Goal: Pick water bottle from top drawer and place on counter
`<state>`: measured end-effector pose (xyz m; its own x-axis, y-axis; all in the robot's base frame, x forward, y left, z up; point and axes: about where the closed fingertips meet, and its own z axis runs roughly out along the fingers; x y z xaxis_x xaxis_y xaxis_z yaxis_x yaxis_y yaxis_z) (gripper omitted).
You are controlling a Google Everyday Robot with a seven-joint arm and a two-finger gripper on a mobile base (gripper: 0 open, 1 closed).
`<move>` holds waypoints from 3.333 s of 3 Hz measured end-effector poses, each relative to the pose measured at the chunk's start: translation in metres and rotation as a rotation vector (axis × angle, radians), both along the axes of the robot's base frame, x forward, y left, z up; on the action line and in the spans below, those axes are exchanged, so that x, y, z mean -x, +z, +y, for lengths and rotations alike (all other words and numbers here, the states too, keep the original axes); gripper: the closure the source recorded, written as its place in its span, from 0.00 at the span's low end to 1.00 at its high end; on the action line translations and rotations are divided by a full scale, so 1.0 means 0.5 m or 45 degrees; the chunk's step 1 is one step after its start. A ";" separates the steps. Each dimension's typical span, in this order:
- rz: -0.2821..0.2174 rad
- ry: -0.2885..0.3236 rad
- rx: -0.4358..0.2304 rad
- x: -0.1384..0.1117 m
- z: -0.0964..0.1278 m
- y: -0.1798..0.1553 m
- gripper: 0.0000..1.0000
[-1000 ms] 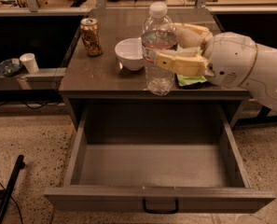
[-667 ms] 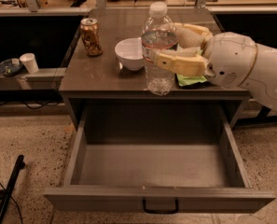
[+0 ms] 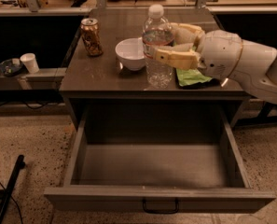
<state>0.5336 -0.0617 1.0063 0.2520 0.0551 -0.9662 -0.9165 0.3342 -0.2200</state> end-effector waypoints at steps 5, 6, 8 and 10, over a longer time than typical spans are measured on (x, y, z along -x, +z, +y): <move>0.098 -0.195 -0.082 -0.174 -0.037 -0.135 1.00; 0.076 -0.224 -0.105 -0.188 -0.049 -0.138 1.00; 0.043 -0.231 -0.089 -0.194 -0.054 -0.133 0.62; 0.043 -0.231 -0.089 -0.194 -0.053 -0.133 0.16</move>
Offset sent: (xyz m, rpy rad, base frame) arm 0.0702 -0.0047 -0.0642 -0.0147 0.0901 -0.0828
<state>0.6307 -0.0884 0.9396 0.2313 0.0787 -0.9697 -0.8463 0.5078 -0.1607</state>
